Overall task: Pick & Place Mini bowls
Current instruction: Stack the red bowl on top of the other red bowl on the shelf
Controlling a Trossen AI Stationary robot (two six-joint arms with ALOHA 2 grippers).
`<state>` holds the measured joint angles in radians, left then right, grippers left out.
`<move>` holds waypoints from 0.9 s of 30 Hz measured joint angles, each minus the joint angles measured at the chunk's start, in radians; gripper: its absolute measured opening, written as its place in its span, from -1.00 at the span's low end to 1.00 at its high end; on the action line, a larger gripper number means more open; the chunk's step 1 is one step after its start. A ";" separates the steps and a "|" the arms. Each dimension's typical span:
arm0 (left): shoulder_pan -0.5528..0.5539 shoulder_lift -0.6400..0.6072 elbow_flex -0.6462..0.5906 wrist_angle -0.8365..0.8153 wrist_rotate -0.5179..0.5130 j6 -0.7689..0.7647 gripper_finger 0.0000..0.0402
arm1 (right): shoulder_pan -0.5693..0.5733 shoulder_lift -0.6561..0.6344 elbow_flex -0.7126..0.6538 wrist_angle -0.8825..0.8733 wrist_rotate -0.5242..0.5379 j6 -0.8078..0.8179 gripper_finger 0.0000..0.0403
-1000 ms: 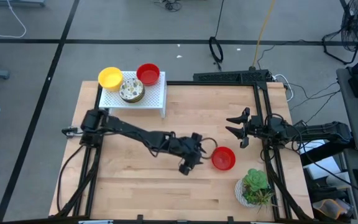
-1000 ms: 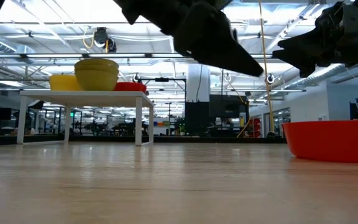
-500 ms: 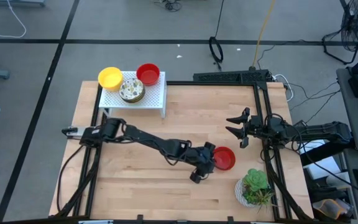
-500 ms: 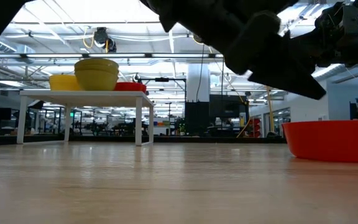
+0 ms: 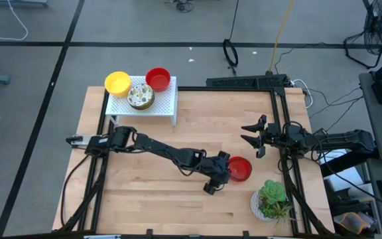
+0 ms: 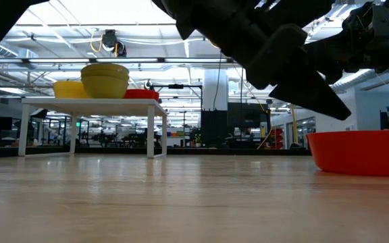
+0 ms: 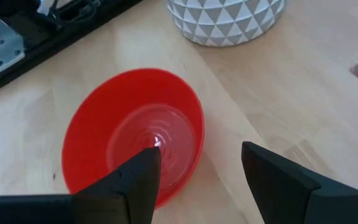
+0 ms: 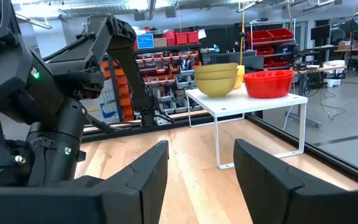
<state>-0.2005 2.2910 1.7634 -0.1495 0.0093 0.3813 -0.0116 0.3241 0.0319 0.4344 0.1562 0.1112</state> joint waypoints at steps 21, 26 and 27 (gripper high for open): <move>-0.057 -0.393 0.000 -0.826 -0.158 -0.409 0.13 | 0.000 0.006 0.000 0.082 0.001 -0.003 -0.16; -0.069 -0.460 -0.005 -1.048 -0.221 -0.567 0.13 | 0.000 0.013 0.000 0.199 0.000 0.037 -0.16; -0.074 -0.474 -0.012 -1.085 -0.237 -0.596 0.13 | 0.000 0.014 0.000 0.221 0.000 0.073 -0.16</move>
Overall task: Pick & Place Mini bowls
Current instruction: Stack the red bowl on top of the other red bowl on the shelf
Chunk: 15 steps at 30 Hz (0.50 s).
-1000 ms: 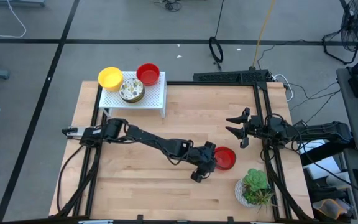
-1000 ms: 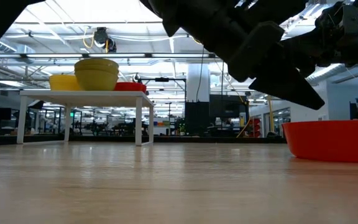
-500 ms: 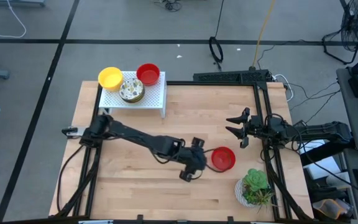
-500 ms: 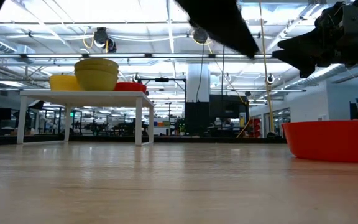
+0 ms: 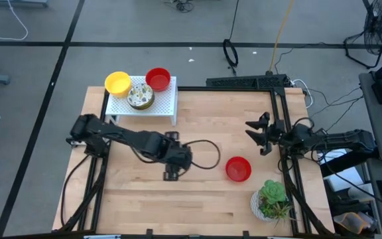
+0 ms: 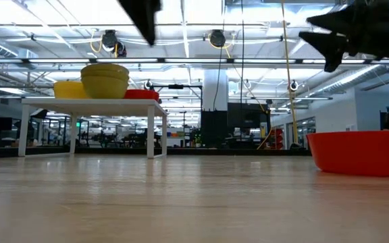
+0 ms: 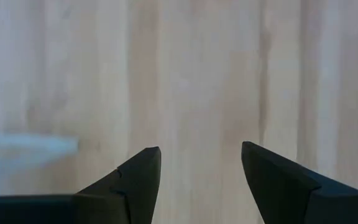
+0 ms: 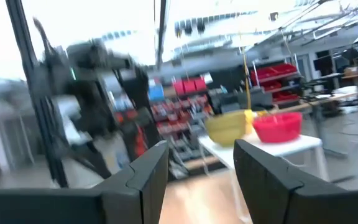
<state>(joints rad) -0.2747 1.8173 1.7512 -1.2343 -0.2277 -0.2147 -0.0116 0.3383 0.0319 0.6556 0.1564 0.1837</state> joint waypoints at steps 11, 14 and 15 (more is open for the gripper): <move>-0.109 -0.295 -0.266 -0.067 -0.130 -0.376 0.13 | -0.002 0.121 0.174 -0.213 0.052 0.175 -0.16; -0.137 -0.368 -0.342 -0.056 -0.195 -0.480 0.13 | 0.003 0.220 0.283 -0.375 0.052 0.215 -0.16; -0.142 -0.389 -0.365 -0.044 -0.209 -0.505 0.13 | 0.010 0.255 0.315 -0.443 0.052 0.238 -0.16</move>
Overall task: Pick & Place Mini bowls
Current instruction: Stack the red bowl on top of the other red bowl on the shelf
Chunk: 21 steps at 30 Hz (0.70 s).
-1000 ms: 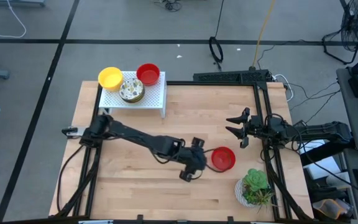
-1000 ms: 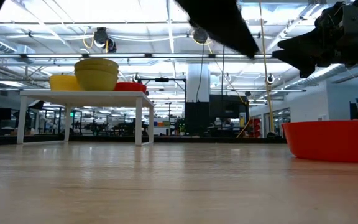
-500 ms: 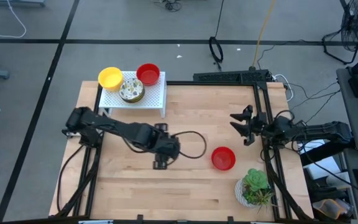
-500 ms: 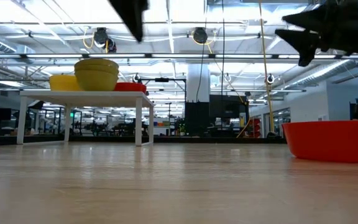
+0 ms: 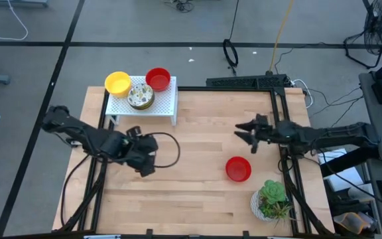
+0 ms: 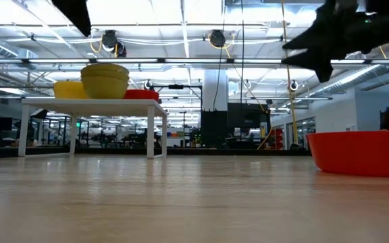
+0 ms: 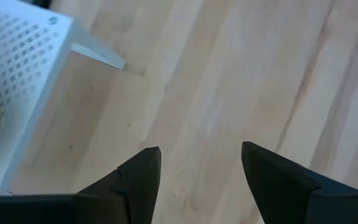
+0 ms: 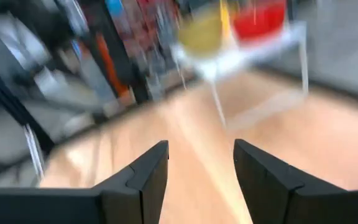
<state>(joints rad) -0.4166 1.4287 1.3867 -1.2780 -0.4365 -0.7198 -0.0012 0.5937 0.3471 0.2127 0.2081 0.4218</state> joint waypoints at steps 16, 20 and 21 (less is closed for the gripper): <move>-0.030 -0.074 -0.162 0.000 -0.009 -0.148 0.13 | 0.236 0.620 0.409 -0.562 -0.345 0.381 -0.16; -0.030 -0.074 -0.162 -0.002 -0.010 -0.146 0.13 | 0.287 0.698 0.412 -0.565 -0.395 0.385 -0.16; -0.030 -0.074 -0.162 -0.002 -0.010 -0.146 0.13 | 0.296 0.715 0.412 -0.564 -0.394 0.377 -0.16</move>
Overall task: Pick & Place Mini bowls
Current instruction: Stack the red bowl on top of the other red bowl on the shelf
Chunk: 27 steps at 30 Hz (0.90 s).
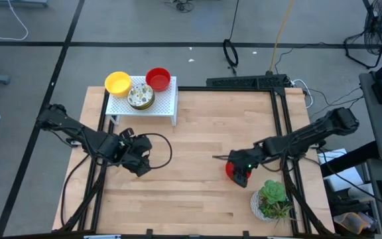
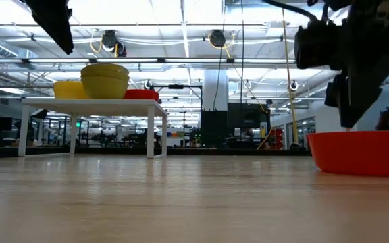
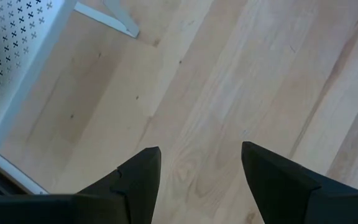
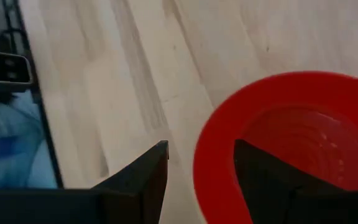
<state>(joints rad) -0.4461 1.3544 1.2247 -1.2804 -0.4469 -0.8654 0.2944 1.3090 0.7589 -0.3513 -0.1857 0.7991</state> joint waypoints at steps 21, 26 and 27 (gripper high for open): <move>0.000 0.000 0.000 -0.001 -0.002 0.018 0.13 | 0.008 0.161 0.000 0.066 0.148 -0.313 -0.20; 0.000 0.000 0.000 0.001 -0.034 0.041 0.13 | 0.005 0.160 0.000 0.063 0.190 -0.448 -0.52; 0.000 0.000 0.000 0.002 -0.052 0.053 0.13 | 0.002 0.160 0.000 0.067 0.190 -0.467 -0.62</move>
<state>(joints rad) -0.4458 1.3544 1.2251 -1.2781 -0.4988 -0.8120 0.2963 1.4689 0.7593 -0.2844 0.0044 0.3319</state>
